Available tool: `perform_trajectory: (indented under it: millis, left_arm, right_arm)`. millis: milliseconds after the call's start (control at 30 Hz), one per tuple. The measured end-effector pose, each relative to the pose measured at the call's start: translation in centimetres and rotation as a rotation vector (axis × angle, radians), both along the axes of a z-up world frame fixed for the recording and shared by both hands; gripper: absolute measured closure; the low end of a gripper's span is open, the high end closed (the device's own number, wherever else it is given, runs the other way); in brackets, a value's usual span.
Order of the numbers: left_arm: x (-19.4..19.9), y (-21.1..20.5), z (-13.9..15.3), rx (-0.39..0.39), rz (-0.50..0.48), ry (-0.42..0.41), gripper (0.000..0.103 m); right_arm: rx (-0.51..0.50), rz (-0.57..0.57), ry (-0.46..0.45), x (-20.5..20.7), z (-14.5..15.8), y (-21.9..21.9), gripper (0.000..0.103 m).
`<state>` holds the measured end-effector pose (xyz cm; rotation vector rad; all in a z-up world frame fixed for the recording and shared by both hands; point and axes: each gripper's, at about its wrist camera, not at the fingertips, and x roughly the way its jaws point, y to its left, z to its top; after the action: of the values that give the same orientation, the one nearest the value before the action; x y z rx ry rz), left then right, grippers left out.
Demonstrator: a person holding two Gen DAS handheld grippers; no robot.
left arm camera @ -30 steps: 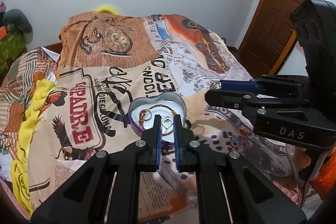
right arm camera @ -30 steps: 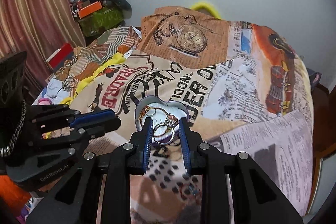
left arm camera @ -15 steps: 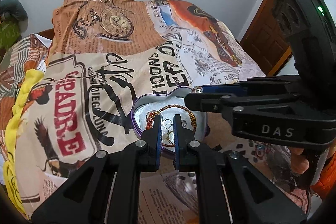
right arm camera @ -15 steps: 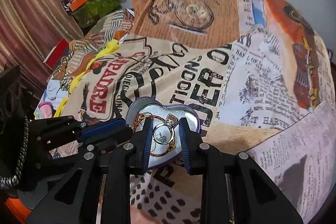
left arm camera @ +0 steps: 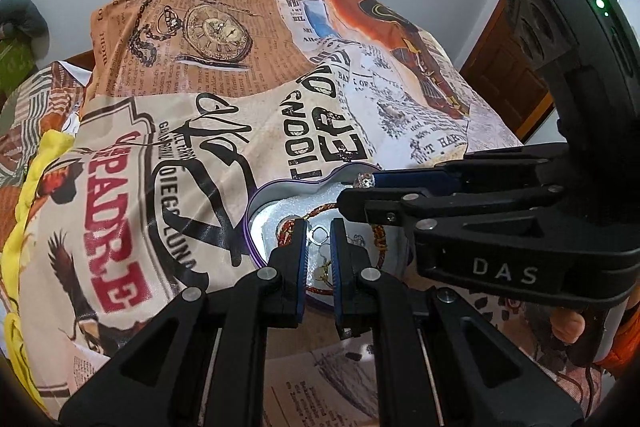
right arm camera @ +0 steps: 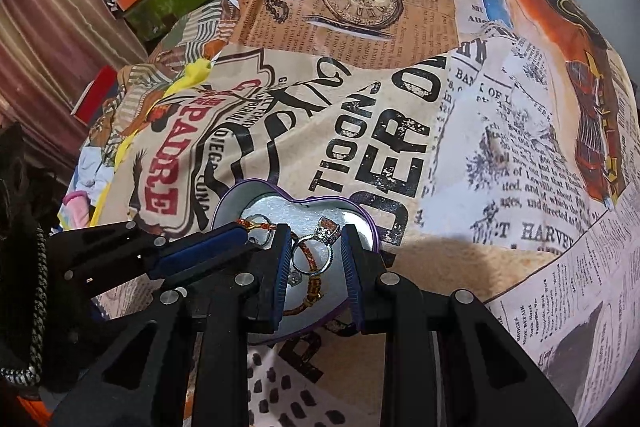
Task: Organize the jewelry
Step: 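Lower both held pieces into the heart tin and open both grippers, then move both grippers back to the remaining jewelry beside the tin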
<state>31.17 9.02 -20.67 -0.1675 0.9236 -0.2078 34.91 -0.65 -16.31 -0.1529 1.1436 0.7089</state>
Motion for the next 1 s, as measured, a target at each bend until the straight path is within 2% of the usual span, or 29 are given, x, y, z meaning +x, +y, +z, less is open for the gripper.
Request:
perform_trajectory:
  millis: [367, 500, 567, 633, 800, 867, 1000]
  left_arm:
    - [-1.0, -0.6, 1.5, 0.028, -0.001, -0.023, 0.094]
    - [-1.8, -1.1, 2.7, 0.061, 0.001, -0.042, 0.089]
    - [-2.4, -1.3, 3.5, 0.070, 0.001, -0.057, 0.082]
    - [-3.0, -1.6, 4.2, 0.080, 0.002, -0.071, 0.080]
    - [-4.6, -2.6, 6.2, 0.101, -0.009, -0.104, 0.078]
    - [-5.1, -3.0, 6.8, 0.106, -0.015, -0.112, 0.072]
    - [-6.0, -4.5, 7.7, 0.105, -0.038, -0.123, 0.070]
  right_arm:
    - [0.040, -0.013, 0.020, -0.2, 1.5, -1.0, 0.080]
    - [0.041, -0.006, -0.025, -1.3, 2.9, -1.5, 0.077]
    - [0.043, -0.008, -0.057, -2.0, 3.8, -2.1, 0.070]
    - [0.050, -0.017, -0.079, -2.5, 4.6, -2.7, 0.067]
    - [0.059, -0.044, -0.127, -3.8, 6.5, -4.8, 0.066]
    - [0.060, -0.053, -0.140, -4.3, 7.1, -5.7, 0.066]
    - [0.034, -0.072, -0.182, -5.3, 7.8, -7.7, 0.066]
